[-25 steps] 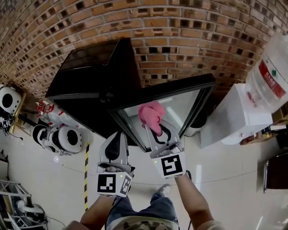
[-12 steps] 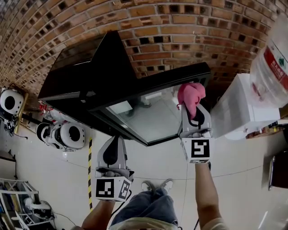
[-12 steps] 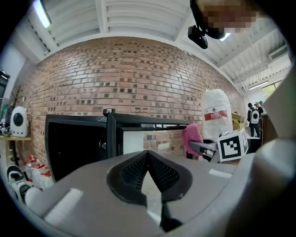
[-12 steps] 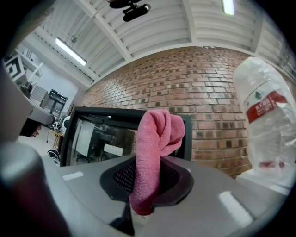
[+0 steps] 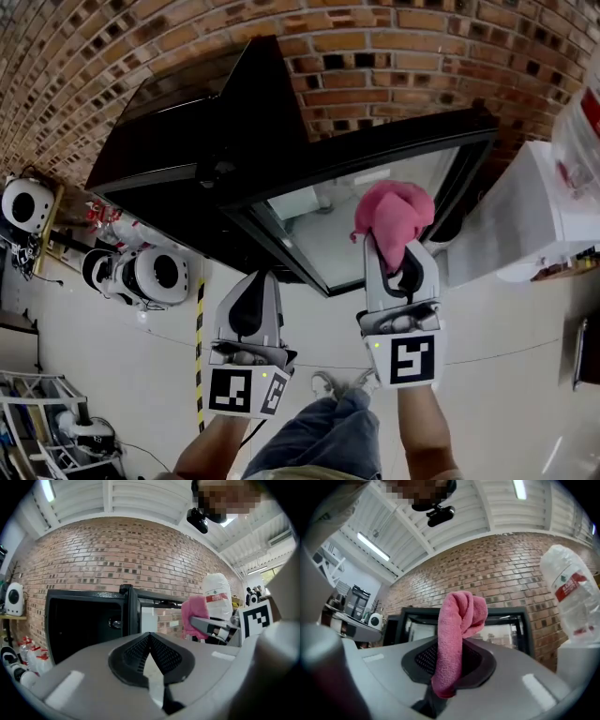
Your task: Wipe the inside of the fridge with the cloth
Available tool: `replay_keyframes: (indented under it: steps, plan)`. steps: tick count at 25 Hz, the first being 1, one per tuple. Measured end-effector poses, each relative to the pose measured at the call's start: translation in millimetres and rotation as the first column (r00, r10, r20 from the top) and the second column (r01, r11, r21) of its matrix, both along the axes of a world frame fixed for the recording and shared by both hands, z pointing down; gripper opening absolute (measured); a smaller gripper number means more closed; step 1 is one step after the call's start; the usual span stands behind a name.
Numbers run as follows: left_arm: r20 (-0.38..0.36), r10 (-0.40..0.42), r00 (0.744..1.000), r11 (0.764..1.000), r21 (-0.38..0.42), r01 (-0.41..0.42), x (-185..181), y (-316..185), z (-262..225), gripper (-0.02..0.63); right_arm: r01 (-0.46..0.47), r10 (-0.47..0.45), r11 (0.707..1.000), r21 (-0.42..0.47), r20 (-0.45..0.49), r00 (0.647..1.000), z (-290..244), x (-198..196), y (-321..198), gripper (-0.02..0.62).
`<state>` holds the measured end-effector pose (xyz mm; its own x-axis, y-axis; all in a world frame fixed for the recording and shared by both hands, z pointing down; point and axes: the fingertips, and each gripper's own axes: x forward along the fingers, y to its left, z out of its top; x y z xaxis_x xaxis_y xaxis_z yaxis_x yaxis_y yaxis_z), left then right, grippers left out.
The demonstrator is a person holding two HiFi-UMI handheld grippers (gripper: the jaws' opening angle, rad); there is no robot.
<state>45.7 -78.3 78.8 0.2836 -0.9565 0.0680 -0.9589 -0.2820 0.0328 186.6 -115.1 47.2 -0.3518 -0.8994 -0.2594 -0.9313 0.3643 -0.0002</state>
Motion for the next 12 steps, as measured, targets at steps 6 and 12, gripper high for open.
replay_keyframes:
  steps: [6, 12]
  plan:
    - [-0.012, 0.010, 1.000, 1.000, 0.016, -0.009, -39.5, -0.5, 19.7, 0.012, 0.105, -0.110, 0.993, -0.061, -0.079, 0.991, 48.0, -111.9, 22.2, 0.060]
    - [-0.004, 0.034, 0.999, 0.999, 0.035, -0.033, -44.8, 7.7, 42.7, 0.012, 0.147, -0.174, 0.981, -0.127, -0.243, 0.954, 103.9, -145.6, 30.4, 0.061]
